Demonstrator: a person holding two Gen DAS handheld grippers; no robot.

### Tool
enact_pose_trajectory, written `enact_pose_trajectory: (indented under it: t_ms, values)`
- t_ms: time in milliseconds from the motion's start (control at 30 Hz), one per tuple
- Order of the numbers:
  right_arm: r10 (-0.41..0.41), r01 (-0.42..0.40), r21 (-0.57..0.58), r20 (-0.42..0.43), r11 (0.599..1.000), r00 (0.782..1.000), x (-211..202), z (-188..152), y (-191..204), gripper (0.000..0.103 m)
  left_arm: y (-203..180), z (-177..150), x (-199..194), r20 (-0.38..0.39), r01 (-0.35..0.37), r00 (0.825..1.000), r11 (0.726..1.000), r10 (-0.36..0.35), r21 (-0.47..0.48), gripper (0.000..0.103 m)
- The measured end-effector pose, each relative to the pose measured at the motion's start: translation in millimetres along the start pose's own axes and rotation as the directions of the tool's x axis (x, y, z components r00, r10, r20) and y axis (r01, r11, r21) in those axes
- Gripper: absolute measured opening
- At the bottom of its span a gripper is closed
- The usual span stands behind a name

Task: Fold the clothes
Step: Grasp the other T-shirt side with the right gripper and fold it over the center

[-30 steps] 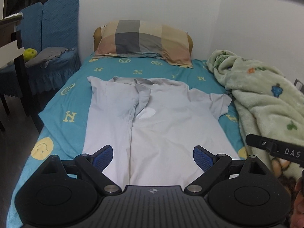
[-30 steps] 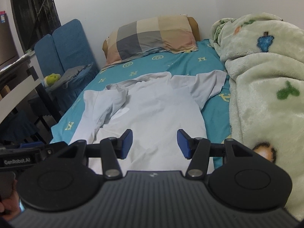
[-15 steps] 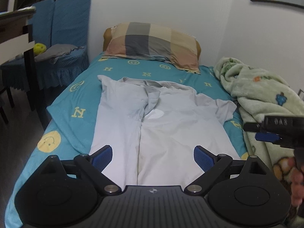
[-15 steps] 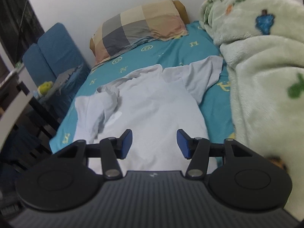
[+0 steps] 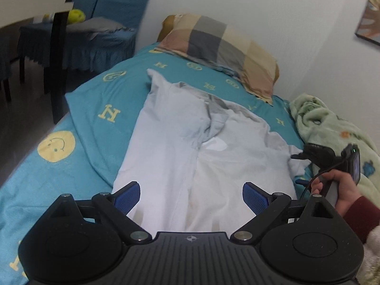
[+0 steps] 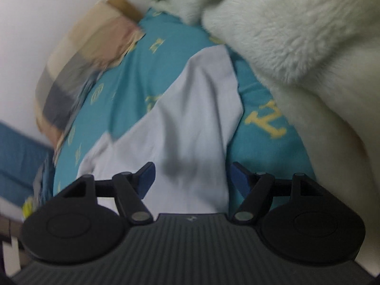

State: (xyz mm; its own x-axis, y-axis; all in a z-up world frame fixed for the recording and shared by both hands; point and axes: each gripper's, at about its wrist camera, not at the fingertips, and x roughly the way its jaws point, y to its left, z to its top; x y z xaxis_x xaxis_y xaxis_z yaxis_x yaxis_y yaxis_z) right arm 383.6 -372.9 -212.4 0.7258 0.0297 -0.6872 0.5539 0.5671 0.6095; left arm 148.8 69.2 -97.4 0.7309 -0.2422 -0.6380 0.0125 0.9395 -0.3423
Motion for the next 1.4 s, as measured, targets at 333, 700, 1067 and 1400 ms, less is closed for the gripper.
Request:
enact_pose_trajectory:
  t_ms: [333,700,1067,1400]
  values:
    - [0.032,0.0,-0.195,0.159,0.981,0.987,41,7,26,0.011,11,9,34,-0.028,-0.005,1.0,1.0,0.004,-0.031,0.095]
    - [0.047,0.197,-0.574,0.382,0.795,0.923,-33,-29,121,0.009,13,19,5,0.065,-0.015,0.998,0.999,0.018,-0.041,0.095]
    - [0.213,0.181,-0.902,0.281,0.392,0.936,-15,-192,202,0.01,49,45,-29,0.175,-0.033,0.983,0.992,0.054,-0.124,0.095]
    - [0.137,0.022,-0.908,0.087,0.419,0.987,2,-206,200,0.03,57,53,-19,0.151,-0.047,0.987,0.994,0.061,-0.097,0.095]
